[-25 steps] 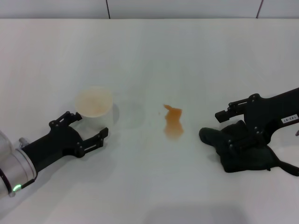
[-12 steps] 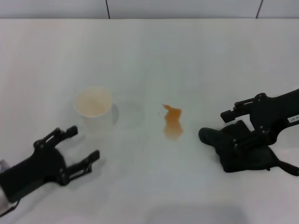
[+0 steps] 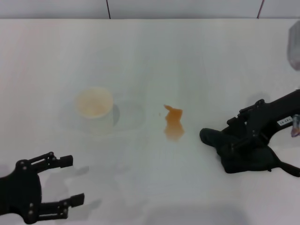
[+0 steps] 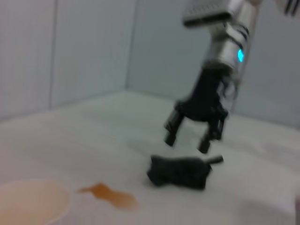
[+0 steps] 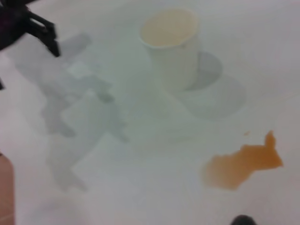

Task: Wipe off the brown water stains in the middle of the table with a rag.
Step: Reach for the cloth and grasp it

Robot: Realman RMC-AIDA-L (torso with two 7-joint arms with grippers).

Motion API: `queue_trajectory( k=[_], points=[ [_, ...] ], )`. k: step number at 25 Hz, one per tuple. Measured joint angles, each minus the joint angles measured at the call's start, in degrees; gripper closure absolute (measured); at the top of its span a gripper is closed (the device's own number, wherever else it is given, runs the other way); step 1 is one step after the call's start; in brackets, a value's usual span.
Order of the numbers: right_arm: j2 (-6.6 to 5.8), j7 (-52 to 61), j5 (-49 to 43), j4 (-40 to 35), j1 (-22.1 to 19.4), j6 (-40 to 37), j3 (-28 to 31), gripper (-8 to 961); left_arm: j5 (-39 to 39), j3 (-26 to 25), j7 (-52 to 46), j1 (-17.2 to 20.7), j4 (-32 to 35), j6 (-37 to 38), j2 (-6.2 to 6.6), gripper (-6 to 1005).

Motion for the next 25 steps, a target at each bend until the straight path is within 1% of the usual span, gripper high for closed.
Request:
queue_trajectory(
  k=[3, 6, 9, 12, 19, 25],
  points=[
    [-0.02, 1.6, -1.2, -0.5, 0.7, 1.6, -2.0, 166, 6.3, -3.2, -5.8, -1.0, 7.4, 2.2, -1.14, 119],
    [-0.03, 2.4, -2.9, -0.6, 1.2, 2.6, -3.6, 166, 9.8, -4.4, -9.1, -1.5, 13.7, 3.4, -2.19, 120],
    [0.01, 2.7, -4.5, -0.2, 1.4, 4.1, -5.0, 167, 11.6, -4.5, -11.7, -1.8, 18.9, 3.7, -2.58, 120],
    [0.01, 2.4, -4.7, 0.1, 1.2, 5.2, -6.2, 167, 13.8, -4.4, -13.6, -3.4, 20.8, 4.2, -2.61, 120],
    [0.06, 2.2, -5.4, 1.2, 0.9, 7.1, -8.2, 167, 19.3, -4.2, -16.1, -8.8, 20.7, 5.0, -2.91, 120],
    [0.08, 1.4, -5.4, 2.1, 0.8, 8.3, -9.8, 167, 20.4, -4.1, -16.4, -10.8, 20.5, 5.0, -3.23, 120]
  ],
)
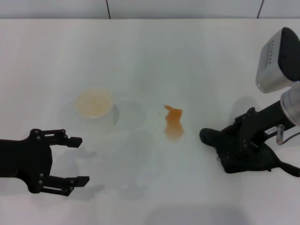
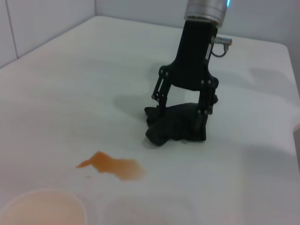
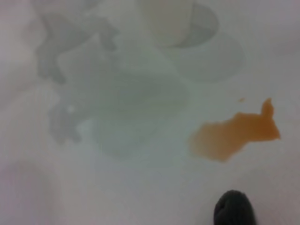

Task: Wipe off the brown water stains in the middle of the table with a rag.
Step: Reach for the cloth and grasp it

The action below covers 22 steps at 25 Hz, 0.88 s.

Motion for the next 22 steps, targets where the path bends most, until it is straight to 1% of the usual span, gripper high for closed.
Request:
queue_trajectory(
  k=[1, 8, 12, 17, 22],
  points=[
    [0.00, -0.1, 0.0, 0.2, 0.0, 0.3, -0.5, 167, 0.0, 0.0, -0.1, -0.2, 0.0, 0.0, -0.01, 120],
    [-0.02, -0.6, 0.0, 3.3, 1.1, 1.8, -1.3, 310, 0.1, 0.0, -0.3, -0.8, 0.0, -0.3, -0.06, 120],
    [-0.03, -0.7, 0.0, 3.5, 1.2, 2.1, -1.3, 392, 0.1, 0.0, -0.4, -1.1, -0.1, -0.3, -0.10, 120],
    [-0.02, -0.9, 0.0, 3.6, 1.3, 2.4, -1.3, 635, 0.1, 0.0, -0.3, -1.3, -0.2, -0.4, -0.13, 120],
    [-0.02, -0.9, 0.0, 3.8, 1.3, 2.7, -1.3, 806, 0.2, 0.0, -0.3, -1.4, -0.2, -0.5, -0.28, 120]
  ],
)
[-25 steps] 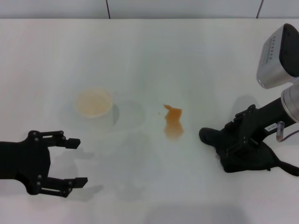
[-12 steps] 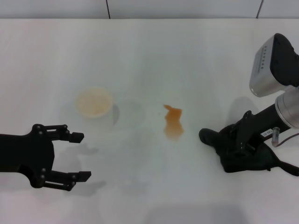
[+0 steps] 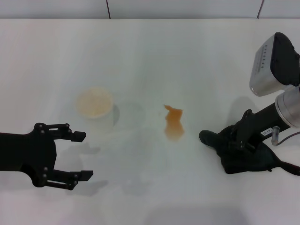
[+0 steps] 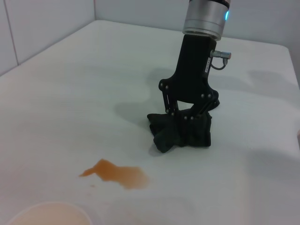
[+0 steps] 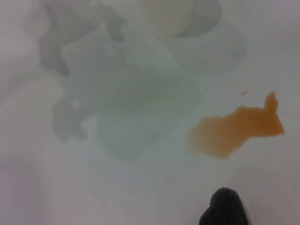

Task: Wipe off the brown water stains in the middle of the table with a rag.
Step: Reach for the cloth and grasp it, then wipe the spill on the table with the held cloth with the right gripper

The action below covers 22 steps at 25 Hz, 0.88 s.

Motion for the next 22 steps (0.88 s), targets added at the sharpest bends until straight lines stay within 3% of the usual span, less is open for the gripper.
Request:
queue_trajectory(
  k=[7, 14, 15, 22],
  points=[
    [0.19, -0.5, 1.9, 0.2, 1.9, 1.9, -0.8, 869, 1.0, 0.0, -0.1, -0.2, -0.2, 0.1, 0.00, 120],
    [0.18, -1.2, 2.5, 5.4, 9.3, 7.5, -3.5, 869, 1.3, -0.3, -0.1, -1.2, -2.0, 0.1, 0.18, 120],
    [0.25, -2.4, 2.9, 9.8, 13.2, 9.7, -3.6, 869, 1.3, -0.3, -0.1, -1.2, -2.2, 0.1, 0.20, 120],
    [0.59, -4.7, 4.7, 15.6, 17.9, 14.1, -5.3, 869, 1.3, -1.8, 0.1, -1.1, -2.5, -0.1, 0.27, 120]
  ],
)
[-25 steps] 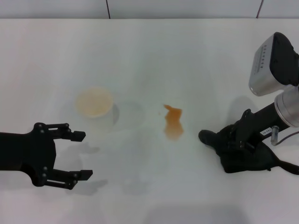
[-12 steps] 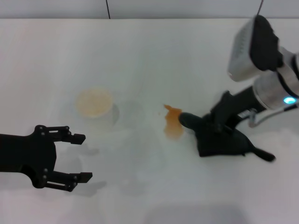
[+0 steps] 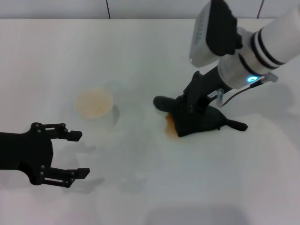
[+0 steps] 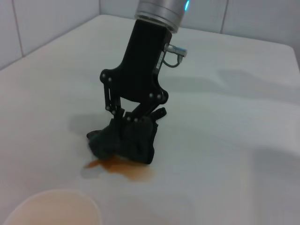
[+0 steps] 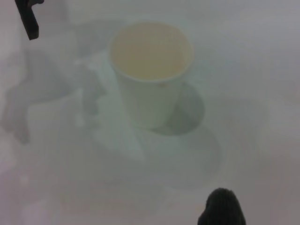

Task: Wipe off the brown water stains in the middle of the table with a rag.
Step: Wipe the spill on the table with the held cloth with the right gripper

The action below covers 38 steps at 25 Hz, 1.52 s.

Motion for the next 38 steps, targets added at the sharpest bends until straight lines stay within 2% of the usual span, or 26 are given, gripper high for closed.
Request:
queue_trajectory(
  k=[4, 11, 15, 20, 29, 33, 38],
  points=[
    [0.01, -0.2, 2.5, 0.4, 0.4, 0.2, -3.5, 869, 0.0, -0.7, 0.2, -0.2, -0.8, 0.0, 0.23, 120],
    [0.08, 0.1, 9.4, -0.6, -0.1, -2.3, -12.9, 869, 0.0, -0.8, 0.6, -0.4, -1.1, -0.4, 0.41, 120],
    [0.13, 0.1, 10.7, -2.4, -0.9, -2.6, -15.3, 869, 0.0, -0.8, 0.6, -0.4, -1.2, -0.7, 0.49, 120],
    [-0.33, -0.5, 9.2, -0.5, 0.1, 1.8, -14.4, 869, -0.1, -0.8, 0.7, -0.5, -1.3, -0.8, 0.54, 120],
    [-0.51, -3.2, 3.0, 2.1, 0.8, 10.0, -8.0, 870, -0.1, -0.8, 0.8, -0.9, -1.4, -0.9, 0.22, 120],
    [-0.29, -3.3, 2.2, 2.7, 1.3, 9.9, -7.9, 870, 0.0, -0.8, 0.8, -1.3, -1.8, -1.4, 0.22, 120],
    [0.14, -3.3, 7.1, 2.3, 1.7, 4.3, -11.9, 870, 0.0, -0.8, 0.8, -2.4, -3.5, -1.5, 0.52, 120]
  ],
)
